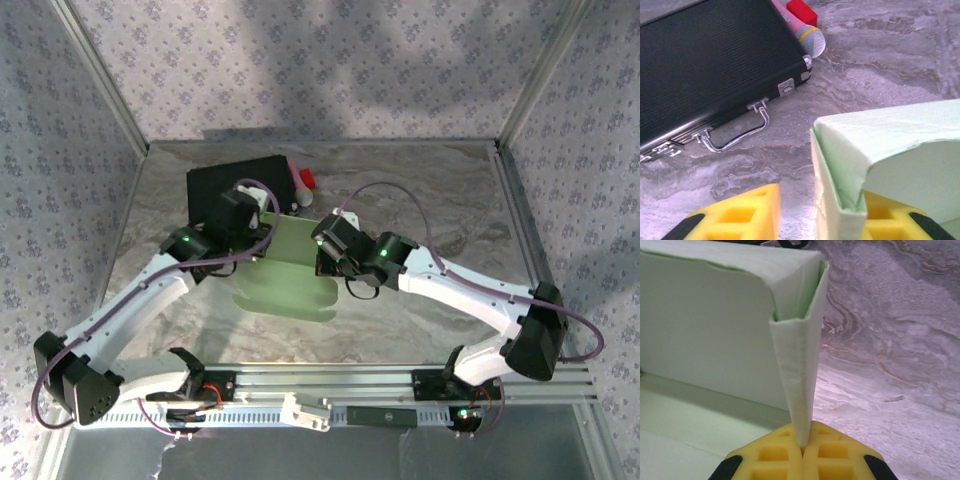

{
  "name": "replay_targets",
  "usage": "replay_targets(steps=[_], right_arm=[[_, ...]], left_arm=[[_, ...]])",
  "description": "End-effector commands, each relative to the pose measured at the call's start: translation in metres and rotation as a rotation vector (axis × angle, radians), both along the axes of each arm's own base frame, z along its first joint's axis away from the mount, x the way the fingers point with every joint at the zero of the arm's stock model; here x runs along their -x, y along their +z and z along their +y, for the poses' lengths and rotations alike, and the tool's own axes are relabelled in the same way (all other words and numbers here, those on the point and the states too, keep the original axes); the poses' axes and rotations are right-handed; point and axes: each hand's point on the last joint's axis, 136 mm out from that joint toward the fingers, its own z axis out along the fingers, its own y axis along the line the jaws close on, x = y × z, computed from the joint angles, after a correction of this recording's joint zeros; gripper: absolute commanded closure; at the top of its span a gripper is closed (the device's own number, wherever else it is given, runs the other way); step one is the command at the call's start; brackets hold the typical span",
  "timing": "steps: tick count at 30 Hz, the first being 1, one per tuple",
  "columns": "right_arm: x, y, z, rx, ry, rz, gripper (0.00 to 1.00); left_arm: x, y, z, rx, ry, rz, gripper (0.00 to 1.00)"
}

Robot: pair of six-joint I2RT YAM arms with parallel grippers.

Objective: Fold the paper box

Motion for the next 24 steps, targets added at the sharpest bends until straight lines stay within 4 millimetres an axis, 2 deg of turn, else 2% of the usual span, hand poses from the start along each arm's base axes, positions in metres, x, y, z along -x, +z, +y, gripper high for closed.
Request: replay_targets(steps=[1, 4, 7, 14, 19, 24], right_arm=[[-0.001, 0.017, 0.008, -0.035, 0.023, -0.027, 1.00], [-0.002, 0.016, 0.007, -0.035, 0.020, -0.025, 1.00], [-0.002, 0.013, 0.005, -0.030, 0.017, -0.019, 1.00], [-0.003, 0.010, 0.004, -0.034, 0.013, -0.011, 1.00], [-0.003, 0.012, 0.005, -0.037, 0.018, -0.014, 1.00], [-0.003, 0.015, 0.006, -0.040, 0.024, -0.018, 1.00]], left_arm=[[0.012, 0.030, -0.018, 0.190, -0.156, 0.037, 0.66], [0.019, 0.049, -0.023, 0.273, -0.237, 0.037, 0.59], [0.033, 0.059, -0.026, 0.316, -0.307, 0.064, 0.48], [0.042, 0.062, -0.018, 0.304, -0.316, 0.062, 0.41], [0.032, 0.056, 0.007, 0.223, -0.216, 0.023, 0.48], [0.025, 0.053, 0.007, 0.276, -0.233, 0.035, 0.62]])
